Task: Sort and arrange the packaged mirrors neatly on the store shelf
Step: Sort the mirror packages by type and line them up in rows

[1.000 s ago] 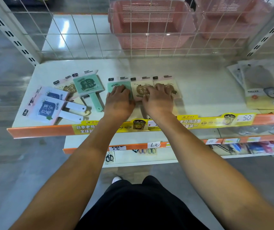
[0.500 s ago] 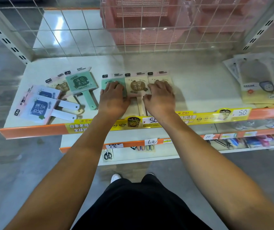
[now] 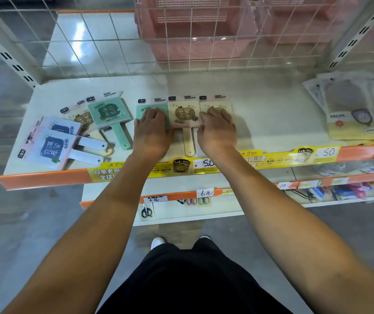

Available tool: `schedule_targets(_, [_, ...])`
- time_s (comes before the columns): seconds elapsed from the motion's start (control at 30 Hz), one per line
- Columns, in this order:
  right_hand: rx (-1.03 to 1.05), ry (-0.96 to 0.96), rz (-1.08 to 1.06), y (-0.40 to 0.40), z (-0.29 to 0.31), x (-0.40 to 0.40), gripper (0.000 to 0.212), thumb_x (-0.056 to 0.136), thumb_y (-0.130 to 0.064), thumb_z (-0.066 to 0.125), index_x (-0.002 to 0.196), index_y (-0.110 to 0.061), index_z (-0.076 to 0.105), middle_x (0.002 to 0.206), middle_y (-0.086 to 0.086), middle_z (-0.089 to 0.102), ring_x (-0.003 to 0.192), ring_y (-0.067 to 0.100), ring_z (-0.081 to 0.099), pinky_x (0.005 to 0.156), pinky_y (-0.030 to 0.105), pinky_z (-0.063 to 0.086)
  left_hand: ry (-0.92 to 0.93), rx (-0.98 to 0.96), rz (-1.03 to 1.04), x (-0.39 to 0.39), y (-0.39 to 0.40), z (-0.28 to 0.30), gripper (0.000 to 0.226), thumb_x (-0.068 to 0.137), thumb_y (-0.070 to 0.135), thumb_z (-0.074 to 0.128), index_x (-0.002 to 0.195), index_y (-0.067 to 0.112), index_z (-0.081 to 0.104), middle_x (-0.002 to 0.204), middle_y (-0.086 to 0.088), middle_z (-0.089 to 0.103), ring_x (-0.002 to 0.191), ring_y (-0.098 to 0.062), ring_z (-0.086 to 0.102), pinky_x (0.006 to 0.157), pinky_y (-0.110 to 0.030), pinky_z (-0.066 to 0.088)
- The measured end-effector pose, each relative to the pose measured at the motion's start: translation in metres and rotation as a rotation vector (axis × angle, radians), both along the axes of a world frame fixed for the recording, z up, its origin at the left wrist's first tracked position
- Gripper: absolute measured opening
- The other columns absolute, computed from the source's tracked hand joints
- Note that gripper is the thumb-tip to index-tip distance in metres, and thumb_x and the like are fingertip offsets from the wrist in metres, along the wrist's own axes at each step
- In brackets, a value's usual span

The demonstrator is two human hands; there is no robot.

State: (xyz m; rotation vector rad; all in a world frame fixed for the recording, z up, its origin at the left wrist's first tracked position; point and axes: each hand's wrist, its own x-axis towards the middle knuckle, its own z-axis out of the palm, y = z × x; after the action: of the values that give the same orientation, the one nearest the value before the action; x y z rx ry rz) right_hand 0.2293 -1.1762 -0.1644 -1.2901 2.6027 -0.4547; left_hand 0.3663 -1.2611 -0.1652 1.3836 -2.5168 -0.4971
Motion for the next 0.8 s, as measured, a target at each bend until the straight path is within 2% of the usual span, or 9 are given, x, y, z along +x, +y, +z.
schedule_targets(0.2, [0.0,0.014,0.005,0.002,-0.004,-0.003,0.042,0.097,-0.021,0.047,0.139,-0.018,0.047,0.155,-0.006,0.034,0.147,0.024,0.019,0.112,0.037,0.028,-0.01,-0.002,-0.008,0.001,0.0,-0.002,0.035,0.092,0.031,0.055,0.119,0.008,0.054,0.131,-0.014,0.049,0.125,-0.039,0.043,0.106,-0.052,0.032])
schedule_targets(0.4, [-0.029,-0.018,0.024,0.002,-0.006,-0.003,0.042,0.097,-0.019,0.047,0.137,-0.032,0.052,0.153,-0.007,0.036,0.147,0.027,0.018,0.112,0.039,0.028,0.034,-0.034,-0.024,0.002,0.003,-0.007,0.034,0.094,0.032,0.053,0.123,0.016,0.058,0.135,-0.01,0.049,0.129,-0.032,0.041,0.111,-0.053,0.025])
schedule_targets(0.53, [-0.014,0.0,0.027,0.002,-0.006,0.001,0.041,0.096,-0.022,0.046,0.136,-0.031,0.053,0.154,-0.005,0.035,0.148,0.028,0.015,0.112,0.041,0.028,0.043,-0.009,-0.016,0.003,0.004,-0.008,0.04,0.092,0.031,0.054,0.13,0.02,0.051,0.137,-0.009,0.048,0.133,-0.033,0.038,0.112,-0.053,0.024])
schedule_targets(0.63, [-0.015,0.002,0.018,0.002,-0.005,0.003,0.041,0.095,-0.023,0.047,0.134,-0.03,0.053,0.155,-0.005,0.034,0.148,0.028,0.015,0.112,0.042,0.028,-0.01,-0.036,-0.055,0.003,0.005,-0.012,0.041,0.09,0.03,0.053,0.131,0.025,0.052,0.136,-0.011,0.046,0.135,-0.034,0.034,0.111,-0.055,0.023])
schedule_targets(0.8, [-0.029,0.049,0.024,0.007,-0.011,0.009,0.039,0.094,-0.025,0.047,0.133,-0.025,0.052,0.153,0.0,0.037,0.147,0.032,0.016,0.114,0.046,0.029,-0.061,-0.013,-0.045,0.001,0.006,-0.012,0.037,0.09,0.032,0.051,0.125,0.023,0.054,0.138,-0.011,0.041,0.139,-0.036,0.025,0.115,-0.058,0.015])
